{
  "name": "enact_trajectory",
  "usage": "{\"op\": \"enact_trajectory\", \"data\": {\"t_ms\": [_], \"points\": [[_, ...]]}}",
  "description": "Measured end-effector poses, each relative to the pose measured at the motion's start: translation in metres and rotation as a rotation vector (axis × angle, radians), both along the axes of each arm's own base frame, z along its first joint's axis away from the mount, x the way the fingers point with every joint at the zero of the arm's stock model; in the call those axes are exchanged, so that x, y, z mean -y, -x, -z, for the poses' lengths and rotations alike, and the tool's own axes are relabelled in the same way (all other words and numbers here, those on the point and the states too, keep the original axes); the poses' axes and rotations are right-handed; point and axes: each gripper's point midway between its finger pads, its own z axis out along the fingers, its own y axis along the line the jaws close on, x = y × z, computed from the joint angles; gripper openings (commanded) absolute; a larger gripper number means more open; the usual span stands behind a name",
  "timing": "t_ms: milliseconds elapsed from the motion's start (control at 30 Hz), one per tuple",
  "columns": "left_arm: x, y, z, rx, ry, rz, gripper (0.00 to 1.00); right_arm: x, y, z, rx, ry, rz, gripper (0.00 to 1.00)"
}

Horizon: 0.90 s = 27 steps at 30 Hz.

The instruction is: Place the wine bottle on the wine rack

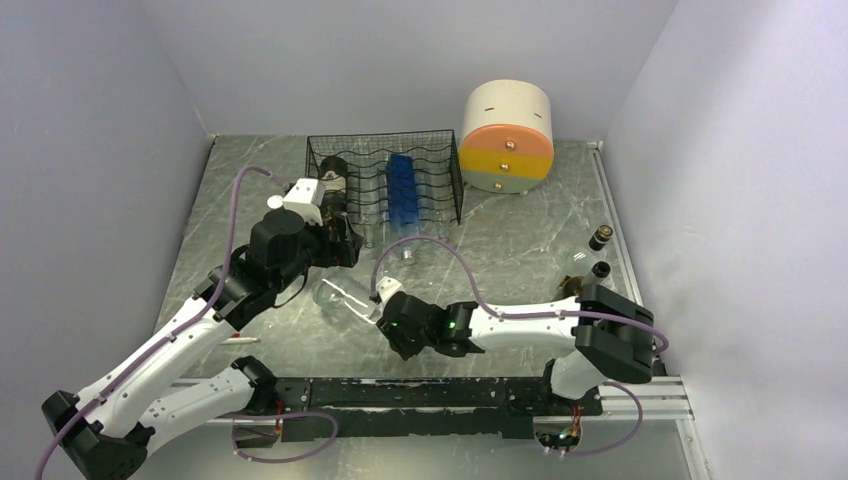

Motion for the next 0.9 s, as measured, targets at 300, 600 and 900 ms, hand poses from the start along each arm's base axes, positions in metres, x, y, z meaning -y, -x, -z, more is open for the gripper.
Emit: {"op": "enact_trajectory", "data": {"t_ms": [300,600,900], "points": [[-0.006,0.001,0.003,-0.007,-0.018,-0.023,0.94,-0.010,-0.007,0.004,0.000,0.048,-0.009,0.55],[-0.009,0.002,0.005,-0.015,-0.029,-0.029,0.94,-0.027,-0.013,0.014,-0.014,0.075,-0.039,0.54],[-0.011,0.004,0.007,-0.023,-0.038,-0.034,0.95,-0.037,-0.018,0.027,-0.013,0.092,-0.045,0.36]]}}
